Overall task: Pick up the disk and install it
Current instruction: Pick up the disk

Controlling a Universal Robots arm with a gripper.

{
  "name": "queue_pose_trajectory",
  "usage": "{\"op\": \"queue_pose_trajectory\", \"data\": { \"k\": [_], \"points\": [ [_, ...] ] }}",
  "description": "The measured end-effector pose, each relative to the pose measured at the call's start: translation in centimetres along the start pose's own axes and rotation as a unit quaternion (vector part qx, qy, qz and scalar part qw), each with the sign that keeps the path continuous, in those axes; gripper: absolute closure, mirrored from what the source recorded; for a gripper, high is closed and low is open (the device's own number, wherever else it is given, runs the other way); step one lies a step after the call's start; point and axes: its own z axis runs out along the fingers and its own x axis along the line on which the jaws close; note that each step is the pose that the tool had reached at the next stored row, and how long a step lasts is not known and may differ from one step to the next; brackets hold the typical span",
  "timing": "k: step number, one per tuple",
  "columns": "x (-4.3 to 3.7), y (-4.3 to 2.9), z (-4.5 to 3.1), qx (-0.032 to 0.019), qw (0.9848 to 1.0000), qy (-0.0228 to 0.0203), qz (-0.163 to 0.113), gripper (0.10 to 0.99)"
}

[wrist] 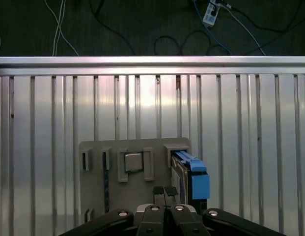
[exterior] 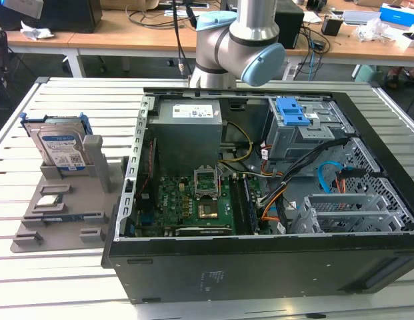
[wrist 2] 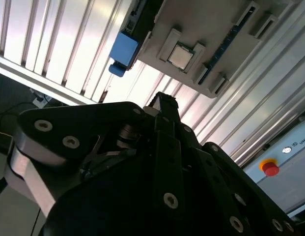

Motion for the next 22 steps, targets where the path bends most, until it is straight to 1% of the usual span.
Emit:
{"op": "queue_pose_trajectory", "data": {
  "k": [6,10,11,12,17,18,19,22],
  "points": [
    [0.00,0.00,0.00,-0.0006,0.9997,0.0010,-0.023,0.980],
    [0.00,0.00,0.00,-0.0006,0.9997,0.0011,-0.025,0.980],
    [0.00,0.00,0.00,-0.0006,0.9997,0.0011,-0.025,0.918],
    [0.00,0.00,0.00,-0.0006,0.9997,0.0012,-0.025,0.918],
    [0.00,0.00,0.00,-0.0006,0.9997,0.0012,-0.026,0.612],
    [0.00,0.00,0.00,-0.0006,0.9997,0.0012,-0.026,0.612],
    [0.00,0.00,0.00,-0.0006,0.9997,0.0012,-0.026,0.545],
    [-0.06,0.00,0.02,-0.0005,0.9997,0.0011,-0.026,0.545]
  ]
}}
